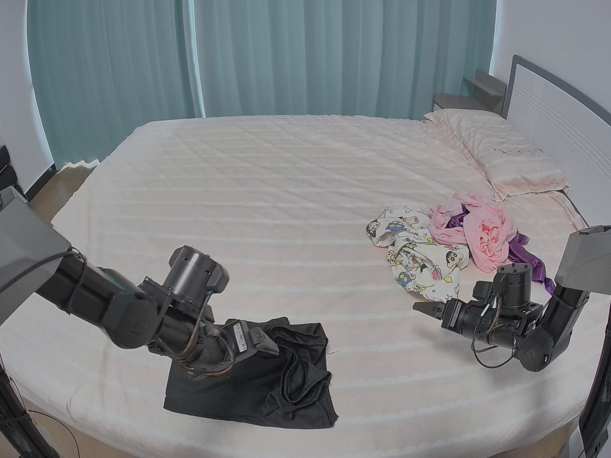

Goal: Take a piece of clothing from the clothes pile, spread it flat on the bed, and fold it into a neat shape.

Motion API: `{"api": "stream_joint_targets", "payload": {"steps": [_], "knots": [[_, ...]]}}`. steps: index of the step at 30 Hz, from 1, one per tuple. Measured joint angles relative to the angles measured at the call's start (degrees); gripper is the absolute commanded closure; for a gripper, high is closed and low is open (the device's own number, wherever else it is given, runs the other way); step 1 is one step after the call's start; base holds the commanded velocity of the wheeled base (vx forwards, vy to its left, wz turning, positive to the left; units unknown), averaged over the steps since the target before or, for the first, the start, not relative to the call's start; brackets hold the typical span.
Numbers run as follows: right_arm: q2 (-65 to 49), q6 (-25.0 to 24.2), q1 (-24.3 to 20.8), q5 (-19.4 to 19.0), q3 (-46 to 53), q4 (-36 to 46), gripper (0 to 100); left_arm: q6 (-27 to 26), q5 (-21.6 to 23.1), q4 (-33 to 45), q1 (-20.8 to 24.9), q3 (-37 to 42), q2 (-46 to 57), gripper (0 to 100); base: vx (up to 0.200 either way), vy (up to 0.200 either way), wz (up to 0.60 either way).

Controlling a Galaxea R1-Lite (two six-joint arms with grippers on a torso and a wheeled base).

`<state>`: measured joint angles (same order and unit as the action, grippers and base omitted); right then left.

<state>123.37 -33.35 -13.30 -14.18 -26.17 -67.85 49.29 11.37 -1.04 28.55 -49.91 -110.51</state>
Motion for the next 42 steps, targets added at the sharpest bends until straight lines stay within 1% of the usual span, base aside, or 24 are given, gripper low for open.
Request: {"api": "stream_joint_targets", "payload": {"steps": [3, 5, 9, 13, 17, 23, 29, 38, 42], "knots": [[-0.05, -0.63, -1.44, 0.12, 0.29, 0.0, 0, 0.48, 3.05, -3.54, -3.0, 5.18, 1.44, 0, 0.0, 0.0, 0.0], [-0.02, -1.02, -2.46, 0.15, 0.51, 0.02, 0, 0.66, 4.72, -4.51, -5.21, 7.27, 2.07, 0, 0.0, 0.0, 0.0], [0.26, -1.49, -4.63, 0.28, 0.93, -0.05, 0, 0.63, 6.39, -5.34, -8.68, 8.87, 2.95, 0, 0.0, 0.0, 0.0], [0.52, -1.56, -5.8, 0.28, 1.48, -0.05, 0, 0.3, 7.14, -6.22, -9.73, 9.18, 3.25, 0, 0.0, 0.0, 0.0], [0.72, -1.56, -6.42, 0.33, 1.69, -0.09, 0, -0.27, 9.73, -8.29, -10.12, 9.78, 3.25, 0, 0.0, 0.0, 0.0], [0.59, -1.43, -6.96, 0.39, 2.15, -0.09, 0, -4.16, 10.85, -11.28, -10.45, 12.65, 3.32, 0, 0.0, 0.0, 0.0], [0.61, -1.35, -8.45, 1.01, 2.74, -0.07, 0, -4.73, 10.96, -12.73, -11.36, 14.21, 3.12, 0, 0.0, 0.2, 0.0], [1.07, -0.99, -13.41, 5.18, 2.22, -2.43, 0, -4.95, 10.92, -12.9, -13.73, 14.25, 0.8, 0, 0.0, 0.2, 0.0], [1.49, -0.78, -15.64, 8.0, -0.8, 0.68, 0, -4.95, 11.01, -13.13, -14.75, 14.02, -0.18, 0, 0.0, 0.2, 0.0]]}}
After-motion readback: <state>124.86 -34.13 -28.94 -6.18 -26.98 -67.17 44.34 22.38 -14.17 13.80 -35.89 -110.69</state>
